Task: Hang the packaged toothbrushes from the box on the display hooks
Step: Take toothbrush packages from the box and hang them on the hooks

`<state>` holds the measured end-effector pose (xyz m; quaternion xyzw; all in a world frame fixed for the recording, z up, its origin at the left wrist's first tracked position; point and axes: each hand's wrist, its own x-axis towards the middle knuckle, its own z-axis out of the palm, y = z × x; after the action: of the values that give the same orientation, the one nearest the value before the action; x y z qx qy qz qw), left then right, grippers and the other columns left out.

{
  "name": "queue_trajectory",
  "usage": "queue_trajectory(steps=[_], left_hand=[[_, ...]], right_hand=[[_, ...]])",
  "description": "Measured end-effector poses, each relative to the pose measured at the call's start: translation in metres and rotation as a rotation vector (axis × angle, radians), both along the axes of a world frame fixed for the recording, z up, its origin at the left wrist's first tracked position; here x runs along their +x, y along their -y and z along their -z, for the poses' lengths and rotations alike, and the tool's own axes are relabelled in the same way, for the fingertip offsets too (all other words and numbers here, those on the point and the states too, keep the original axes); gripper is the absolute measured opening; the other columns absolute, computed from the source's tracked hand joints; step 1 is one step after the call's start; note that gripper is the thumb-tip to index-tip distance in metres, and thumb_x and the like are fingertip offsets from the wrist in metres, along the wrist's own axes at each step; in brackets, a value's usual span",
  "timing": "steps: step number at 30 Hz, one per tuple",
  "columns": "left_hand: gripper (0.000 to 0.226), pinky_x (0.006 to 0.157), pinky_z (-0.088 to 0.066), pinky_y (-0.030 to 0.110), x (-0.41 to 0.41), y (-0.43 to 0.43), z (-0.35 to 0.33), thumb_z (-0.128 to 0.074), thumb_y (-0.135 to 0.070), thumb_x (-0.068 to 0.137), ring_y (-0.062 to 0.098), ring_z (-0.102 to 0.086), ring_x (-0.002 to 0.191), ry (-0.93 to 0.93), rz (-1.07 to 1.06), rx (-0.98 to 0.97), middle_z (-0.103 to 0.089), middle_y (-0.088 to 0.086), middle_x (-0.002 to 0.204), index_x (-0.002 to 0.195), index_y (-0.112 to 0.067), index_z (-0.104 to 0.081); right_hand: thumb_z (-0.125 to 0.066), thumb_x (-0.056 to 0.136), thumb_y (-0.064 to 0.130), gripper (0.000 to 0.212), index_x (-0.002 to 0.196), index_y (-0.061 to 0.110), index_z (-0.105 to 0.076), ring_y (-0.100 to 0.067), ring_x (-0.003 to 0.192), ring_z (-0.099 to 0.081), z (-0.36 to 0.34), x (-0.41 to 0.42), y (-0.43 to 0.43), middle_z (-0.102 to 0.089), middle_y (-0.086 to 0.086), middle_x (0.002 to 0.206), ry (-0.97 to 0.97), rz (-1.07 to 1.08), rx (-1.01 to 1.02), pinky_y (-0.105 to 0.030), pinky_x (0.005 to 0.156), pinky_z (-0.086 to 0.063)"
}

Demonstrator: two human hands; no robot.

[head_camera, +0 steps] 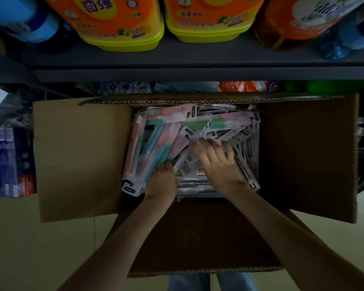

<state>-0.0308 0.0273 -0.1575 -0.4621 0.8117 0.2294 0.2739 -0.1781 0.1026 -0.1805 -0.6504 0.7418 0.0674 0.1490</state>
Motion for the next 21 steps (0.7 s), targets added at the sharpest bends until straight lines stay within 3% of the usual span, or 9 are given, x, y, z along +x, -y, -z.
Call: queue_trajectory(steps=[4,7,9,11,13,18,21], left_hand=[[0.035,0.083,-0.046,0.026,-0.003,-0.001,-0.006,-0.045,-0.021,0.1,0.02,-0.056,0.11,-0.001,0.016,-0.028,-0.056,0.01,0.124,0.132,-0.01,-0.04],[0.041,0.068,-0.038,0.023,-0.005,0.002,-0.009,-0.036,-0.017,0.103,0.017,-0.059,0.095,-0.025,-0.033,-0.088,-0.061,0.007,0.114,0.143,-0.011,-0.03],[0.044,0.064,-0.034,0.022,-0.004,0.002,-0.012,-0.034,-0.017,0.103,0.014,-0.054,0.084,-0.029,-0.069,-0.089,-0.062,0.006,0.11,0.147,-0.013,-0.026],[0.049,0.067,-0.039,0.023,-0.002,0.001,-0.012,-0.037,-0.018,0.103,0.015,-0.057,0.09,-0.037,-0.079,-0.073,-0.059,0.009,0.116,0.149,-0.014,-0.021],[0.052,0.076,-0.045,0.026,0.001,-0.002,-0.01,-0.037,-0.023,0.103,0.02,-0.058,0.102,-0.078,-0.088,-0.047,-0.055,0.013,0.124,0.151,-0.014,-0.018],[0.059,0.091,-0.046,0.035,0.0,-0.011,-0.015,-0.017,-0.04,0.101,0.028,-0.05,0.116,-0.178,-0.192,0.0,-0.044,0.021,0.136,0.15,-0.007,-0.016],[0.058,0.103,-0.038,0.039,0.002,-0.01,-0.017,-0.021,-0.036,0.102,0.032,-0.042,0.127,-0.222,-0.262,0.067,-0.038,0.022,0.143,0.152,-0.006,-0.015]], right_hand=[[-0.085,0.054,0.017,0.092,0.135,0.008,-0.042,-0.03,0.115,-0.052,0.011,-0.011,-0.014,-0.052,-0.013,0.128,0.067,0.124,0.188,-0.045,0.098,-0.043],[-0.06,0.087,0.017,0.08,0.152,0.011,-0.014,-0.024,0.138,-0.029,0.01,-0.019,-0.022,-0.028,-0.008,0.152,0.169,0.095,0.325,-0.039,0.115,-0.022],[-0.051,0.092,0.014,0.075,0.153,0.015,-0.008,-0.022,0.137,-0.029,0.008,-0.02,-0.025,-0.026,-0.004,0.152,0.16,0.096,0.299,-0.037,0.113,-0.023],[-0.067,0.081,0.014,0.077,0.148,0.013,-0.03,-0.022,0.121,-0.049,0.005,-0.019,-0.024,-0.048,-0.005,0.136,0.125,0.095,0.211,-0.036,0.1,-0.04],[-0.084,0.057,0.009,0.074,0.126,0.01,-0.058,-0.024,0.095,-0.063,0.013,-0.021,-0.024,-0.065,-0.007,0.109,0.094,0.059,0.091,-0.034,0.082,-0.051],[-0.08,0.047,-0.003,0.054,0.099,0.007,-0.069,-0.029,0.088,-0.067,0.017,-0.024,-0.013,-0.069,-0.012,0.097,0.169,-0.076,-0.092,-0.035,0.082,-0.05],[-0.076,0.049,-0.006,0.053,0.101,0.005,-0.071,-0.03,0.091,-0.068,0.015,-0.027,-0.009,-0.071,-0.015,0.098,0.222,-0.104,-0.103,-0.039,0.08,-0.054]])
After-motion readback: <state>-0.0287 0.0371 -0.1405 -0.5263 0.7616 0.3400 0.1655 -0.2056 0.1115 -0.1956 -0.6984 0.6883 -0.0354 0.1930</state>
